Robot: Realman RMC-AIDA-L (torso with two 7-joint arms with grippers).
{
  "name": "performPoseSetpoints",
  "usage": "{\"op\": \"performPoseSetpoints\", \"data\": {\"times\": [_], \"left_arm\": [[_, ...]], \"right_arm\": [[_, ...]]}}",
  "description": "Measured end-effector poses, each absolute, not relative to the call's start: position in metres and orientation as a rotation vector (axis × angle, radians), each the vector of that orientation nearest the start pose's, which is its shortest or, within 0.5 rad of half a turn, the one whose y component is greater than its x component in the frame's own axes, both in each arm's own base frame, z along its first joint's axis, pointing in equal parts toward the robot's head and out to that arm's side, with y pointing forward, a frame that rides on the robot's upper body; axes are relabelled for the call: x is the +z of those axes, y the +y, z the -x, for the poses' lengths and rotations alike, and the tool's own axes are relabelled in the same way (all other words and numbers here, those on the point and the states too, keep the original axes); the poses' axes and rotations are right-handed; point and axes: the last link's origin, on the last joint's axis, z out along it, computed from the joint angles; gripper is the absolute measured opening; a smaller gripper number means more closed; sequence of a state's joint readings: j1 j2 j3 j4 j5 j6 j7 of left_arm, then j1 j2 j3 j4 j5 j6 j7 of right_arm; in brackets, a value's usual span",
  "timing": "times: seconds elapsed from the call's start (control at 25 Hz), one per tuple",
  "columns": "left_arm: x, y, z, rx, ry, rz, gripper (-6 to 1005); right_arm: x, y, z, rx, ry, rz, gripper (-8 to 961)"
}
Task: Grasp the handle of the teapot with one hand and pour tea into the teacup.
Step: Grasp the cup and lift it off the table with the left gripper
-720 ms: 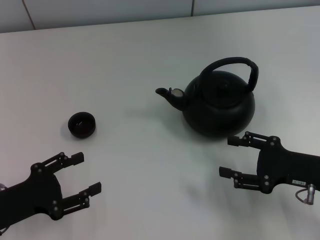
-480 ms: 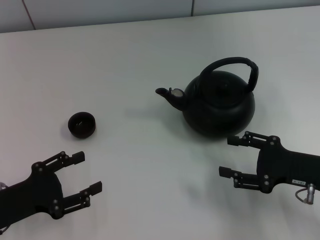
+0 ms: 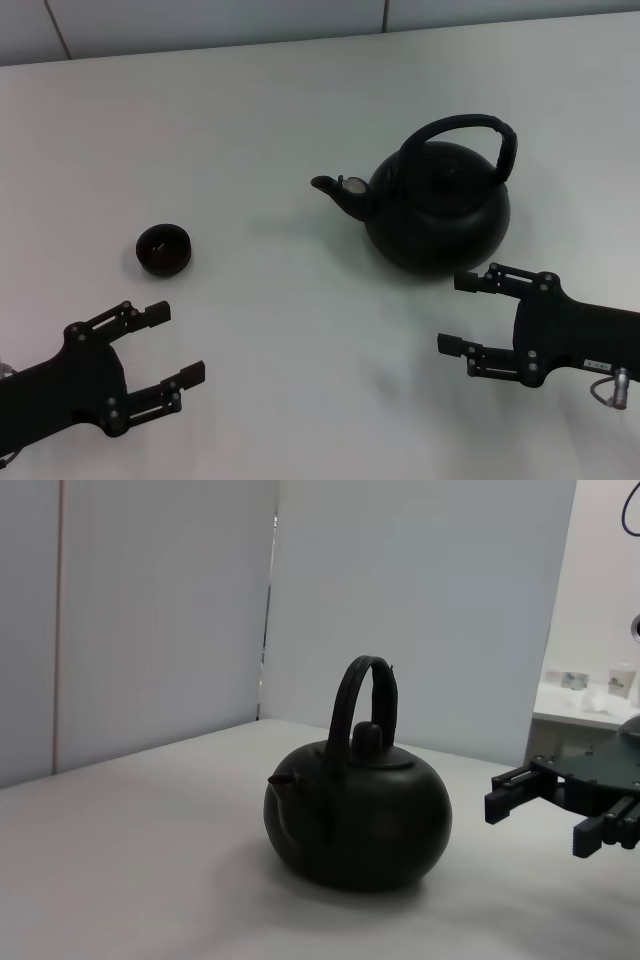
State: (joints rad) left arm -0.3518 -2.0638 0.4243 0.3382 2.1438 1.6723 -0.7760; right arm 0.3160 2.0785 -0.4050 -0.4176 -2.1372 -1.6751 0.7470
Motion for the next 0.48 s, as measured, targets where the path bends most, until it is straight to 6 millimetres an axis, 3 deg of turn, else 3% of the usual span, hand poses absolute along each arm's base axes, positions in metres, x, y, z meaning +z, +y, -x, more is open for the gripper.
{"op": "performPoseSetpoints", "data": {"times": [0.32,0.48], "left_arm": [[-0.03,0.233,0.321,-0.862,-0.418,2.604,783],[-0.021,0.251,0.327,-0.84,-0.411,2.412,780]], "right_arm": [[-0.02,0.23,-0.333,0.752,0.361,2.604,750],[-0.021,0.229,-0.333,0.753,0.363,2.603,750]]}}
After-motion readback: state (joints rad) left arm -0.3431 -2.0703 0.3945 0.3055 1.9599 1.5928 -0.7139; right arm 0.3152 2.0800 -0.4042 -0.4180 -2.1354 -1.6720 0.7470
